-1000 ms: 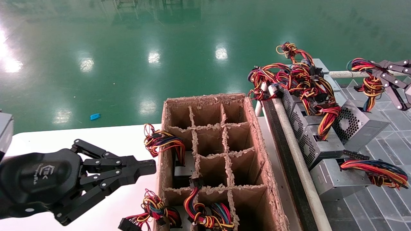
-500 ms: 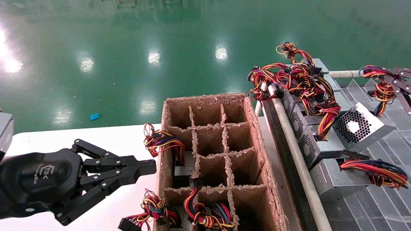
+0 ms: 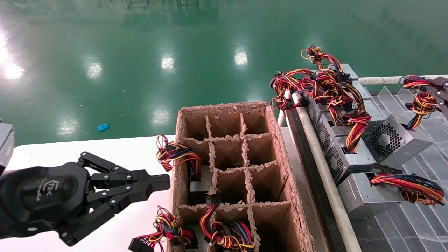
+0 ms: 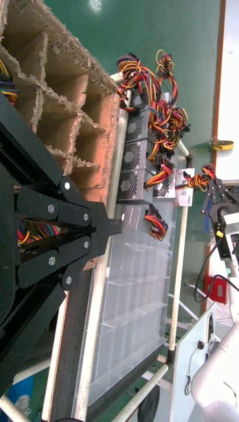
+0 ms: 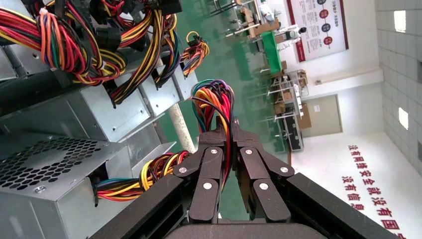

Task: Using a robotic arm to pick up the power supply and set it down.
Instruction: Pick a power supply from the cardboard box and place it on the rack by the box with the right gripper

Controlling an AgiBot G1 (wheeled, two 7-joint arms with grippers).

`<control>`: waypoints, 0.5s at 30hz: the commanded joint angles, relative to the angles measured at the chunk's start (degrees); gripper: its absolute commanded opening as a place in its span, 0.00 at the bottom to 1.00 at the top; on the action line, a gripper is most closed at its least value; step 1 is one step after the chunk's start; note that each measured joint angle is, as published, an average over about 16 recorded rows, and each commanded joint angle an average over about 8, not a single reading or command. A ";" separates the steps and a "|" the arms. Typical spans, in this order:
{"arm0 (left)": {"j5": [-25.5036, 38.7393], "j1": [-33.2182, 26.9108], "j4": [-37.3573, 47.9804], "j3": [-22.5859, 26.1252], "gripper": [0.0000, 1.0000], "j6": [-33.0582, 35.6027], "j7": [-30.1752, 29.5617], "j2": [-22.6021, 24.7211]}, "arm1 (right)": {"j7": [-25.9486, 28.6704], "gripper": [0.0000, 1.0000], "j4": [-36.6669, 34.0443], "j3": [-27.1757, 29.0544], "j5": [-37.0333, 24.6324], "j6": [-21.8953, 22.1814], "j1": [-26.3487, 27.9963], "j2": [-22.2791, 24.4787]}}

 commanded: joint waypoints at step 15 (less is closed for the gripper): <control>0.00 0.00 0.00 0.00 0.00 0.00 0.00 0.00 | 1.91 0.00 0.04 -1.98 2.03 -2.55 0.29 -1.87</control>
